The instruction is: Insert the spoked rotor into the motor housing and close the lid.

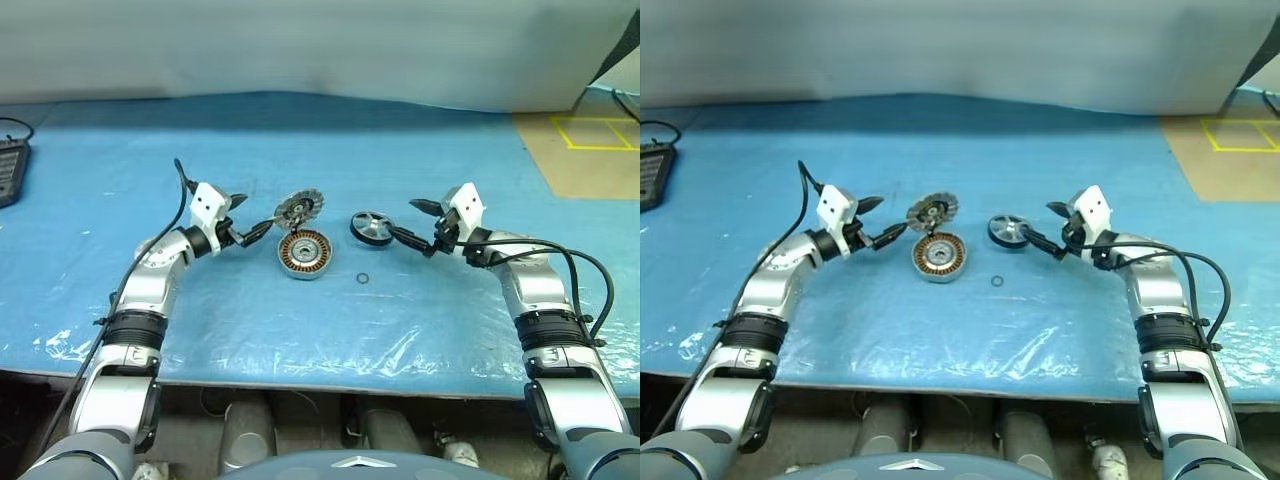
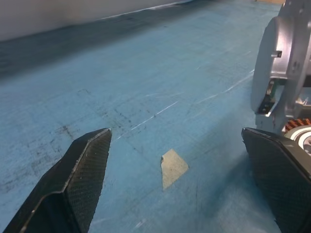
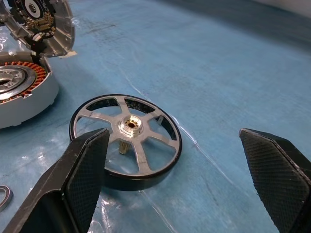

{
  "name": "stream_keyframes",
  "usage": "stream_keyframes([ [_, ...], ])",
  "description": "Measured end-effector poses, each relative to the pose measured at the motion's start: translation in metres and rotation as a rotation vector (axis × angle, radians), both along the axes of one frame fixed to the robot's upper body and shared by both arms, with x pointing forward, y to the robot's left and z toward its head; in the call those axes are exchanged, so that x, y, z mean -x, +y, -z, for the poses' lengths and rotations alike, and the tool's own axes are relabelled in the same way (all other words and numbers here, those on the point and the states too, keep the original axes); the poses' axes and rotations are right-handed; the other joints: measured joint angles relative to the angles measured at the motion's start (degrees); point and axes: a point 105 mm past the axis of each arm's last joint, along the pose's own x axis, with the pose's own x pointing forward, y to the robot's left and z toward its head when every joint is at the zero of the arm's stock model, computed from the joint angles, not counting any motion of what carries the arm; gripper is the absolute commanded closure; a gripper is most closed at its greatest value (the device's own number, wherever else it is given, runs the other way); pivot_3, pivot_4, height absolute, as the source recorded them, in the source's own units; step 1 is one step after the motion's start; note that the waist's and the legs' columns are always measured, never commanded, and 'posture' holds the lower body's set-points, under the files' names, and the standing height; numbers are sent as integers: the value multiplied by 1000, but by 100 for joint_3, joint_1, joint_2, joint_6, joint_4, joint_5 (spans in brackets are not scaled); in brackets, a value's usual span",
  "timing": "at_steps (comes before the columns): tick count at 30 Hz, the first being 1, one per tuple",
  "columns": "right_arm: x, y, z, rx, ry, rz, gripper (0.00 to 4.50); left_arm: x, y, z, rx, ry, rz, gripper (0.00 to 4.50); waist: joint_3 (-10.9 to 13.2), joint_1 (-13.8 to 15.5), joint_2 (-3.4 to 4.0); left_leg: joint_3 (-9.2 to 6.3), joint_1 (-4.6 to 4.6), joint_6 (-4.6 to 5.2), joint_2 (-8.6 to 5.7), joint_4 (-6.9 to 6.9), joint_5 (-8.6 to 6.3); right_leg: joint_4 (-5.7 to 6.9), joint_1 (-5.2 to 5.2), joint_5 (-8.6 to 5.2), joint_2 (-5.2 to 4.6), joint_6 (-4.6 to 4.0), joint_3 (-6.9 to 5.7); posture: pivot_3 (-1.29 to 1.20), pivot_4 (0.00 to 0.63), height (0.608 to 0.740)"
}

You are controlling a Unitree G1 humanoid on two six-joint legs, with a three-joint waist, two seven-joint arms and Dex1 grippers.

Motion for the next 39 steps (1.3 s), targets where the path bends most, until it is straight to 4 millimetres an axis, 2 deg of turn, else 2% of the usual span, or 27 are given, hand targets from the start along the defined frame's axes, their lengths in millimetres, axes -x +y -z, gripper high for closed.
stream_keyframes([
  [1, 0, 0, 0, 0, 1, 3, 35, 0, 0, -1, -1, -3, 0, 0, 0, -42, -1, -51, -25, 3, -31, -10, -3, 0, -2, 0, -31, 1, -16, 0, 150, 740],
  [11, 0, -3, 1, 3, -16, 2, 35, -1, 1, 0, -24, -8, -2, 0, 0, -86, -1, -122, -71, 40, -46, -5, 15, 1, -11, -12, -110, -20, -150, 0, 150, 740],
  [24, 0, -6, 1, 14, -28, -4, 35, 3, 6, 3, -48, 3, 24, 0, 0, -85, -1, -141, -82, 50, -50, -5, 20, 0, -9, -13, -123, -20, -167, 0, 150, 740],
  [39, 2, -8, -9, 71, -34, -43, 35, 10, 8, 2, -56, 23, 105, 0, 0, -87, -1, -148, -85, 50, -49, -7, 20, -2, -9, -14, -125, -20, -171, 0, 150, 740],
])
